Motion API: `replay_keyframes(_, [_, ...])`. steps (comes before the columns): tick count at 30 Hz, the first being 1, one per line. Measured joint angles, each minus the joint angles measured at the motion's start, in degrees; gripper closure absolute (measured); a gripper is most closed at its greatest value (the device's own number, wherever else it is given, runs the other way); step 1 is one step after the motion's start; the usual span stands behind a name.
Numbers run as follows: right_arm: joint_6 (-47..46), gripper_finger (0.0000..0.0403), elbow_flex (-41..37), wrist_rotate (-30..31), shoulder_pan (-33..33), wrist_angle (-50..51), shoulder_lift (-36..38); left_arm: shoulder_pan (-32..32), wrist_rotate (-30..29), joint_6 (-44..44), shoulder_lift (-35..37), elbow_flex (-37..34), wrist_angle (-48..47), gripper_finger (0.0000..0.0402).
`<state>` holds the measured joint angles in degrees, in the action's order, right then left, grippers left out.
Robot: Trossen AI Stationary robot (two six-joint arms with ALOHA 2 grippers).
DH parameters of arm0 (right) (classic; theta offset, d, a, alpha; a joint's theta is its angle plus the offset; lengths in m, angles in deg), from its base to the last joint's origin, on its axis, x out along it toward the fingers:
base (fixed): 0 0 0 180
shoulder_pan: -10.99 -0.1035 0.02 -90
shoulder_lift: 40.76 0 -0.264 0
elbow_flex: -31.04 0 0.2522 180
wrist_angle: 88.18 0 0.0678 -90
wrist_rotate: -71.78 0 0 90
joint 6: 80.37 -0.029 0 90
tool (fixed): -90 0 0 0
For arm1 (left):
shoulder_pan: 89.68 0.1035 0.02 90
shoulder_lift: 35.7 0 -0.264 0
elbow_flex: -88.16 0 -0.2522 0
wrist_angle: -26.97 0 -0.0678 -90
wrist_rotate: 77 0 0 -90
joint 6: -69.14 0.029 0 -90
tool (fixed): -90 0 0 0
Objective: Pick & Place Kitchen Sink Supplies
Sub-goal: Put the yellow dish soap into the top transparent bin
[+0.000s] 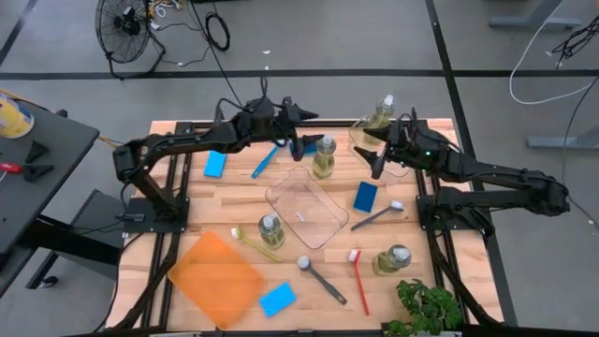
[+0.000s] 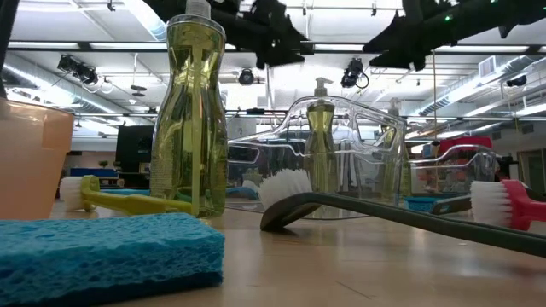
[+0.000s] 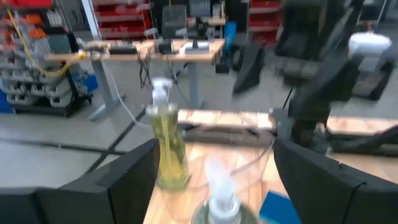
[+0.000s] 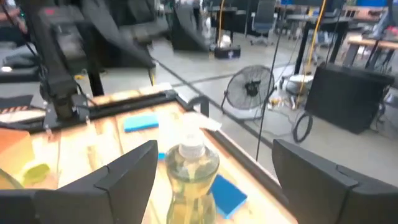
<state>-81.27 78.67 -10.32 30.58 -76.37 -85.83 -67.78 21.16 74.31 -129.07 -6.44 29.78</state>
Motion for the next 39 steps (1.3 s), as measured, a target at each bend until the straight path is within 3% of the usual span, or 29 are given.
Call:
replay_keyframes(13, [0.5, 0.0085, 0.0, -0.2, 0.0, -9.0, -12.8, -2.0, -0.6, 0.0, 7.9, 0.0, 0.2, 0.0081])
replay_keyframes(19, [1.4, 0.0085, 0.0, -2.6, 0.0, -15.3, -18.1, -3.0, -0.6, -0.1, 8.1, 0.0, 0.2, 0.0081])
replay_keyframes(39, [1.4, 0.0085, 0.0, -0.4, 0.2, -31.4, -30.6, -3.6, -3.2, -1.6, 8.0, 0.0, 0.3, 0.0081])
